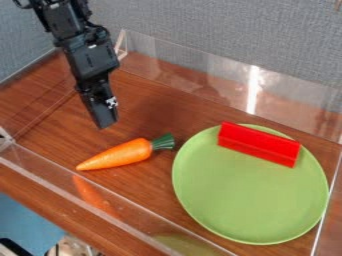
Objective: Put the carrot on the left side
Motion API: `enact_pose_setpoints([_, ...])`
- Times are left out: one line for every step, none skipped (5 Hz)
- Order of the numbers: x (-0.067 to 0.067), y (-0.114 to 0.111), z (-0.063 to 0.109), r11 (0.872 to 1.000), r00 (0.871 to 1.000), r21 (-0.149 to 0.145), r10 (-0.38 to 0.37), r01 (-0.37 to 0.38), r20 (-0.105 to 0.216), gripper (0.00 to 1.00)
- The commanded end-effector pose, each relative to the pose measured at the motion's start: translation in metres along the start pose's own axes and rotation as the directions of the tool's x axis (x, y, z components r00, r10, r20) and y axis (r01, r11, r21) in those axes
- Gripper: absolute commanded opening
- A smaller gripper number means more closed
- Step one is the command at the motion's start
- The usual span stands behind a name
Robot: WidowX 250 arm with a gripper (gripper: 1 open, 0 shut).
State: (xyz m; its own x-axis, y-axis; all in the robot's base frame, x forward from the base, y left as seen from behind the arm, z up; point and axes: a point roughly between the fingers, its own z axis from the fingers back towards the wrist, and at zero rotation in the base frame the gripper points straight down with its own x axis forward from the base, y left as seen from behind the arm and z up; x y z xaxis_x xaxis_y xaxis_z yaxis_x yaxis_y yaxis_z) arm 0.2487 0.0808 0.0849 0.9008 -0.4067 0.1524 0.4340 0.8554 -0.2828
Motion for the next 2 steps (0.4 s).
enact_pose_setpoints([0.0046,0.0065,0.0177,0.999,0.999,0.050,-0.003,0.000,0.047,0.00])
enact_pose_setpoints([0.0054,0.0088,0.0156,0.999,0.999,0.044,0.000,-0.002,0.050,0.00])
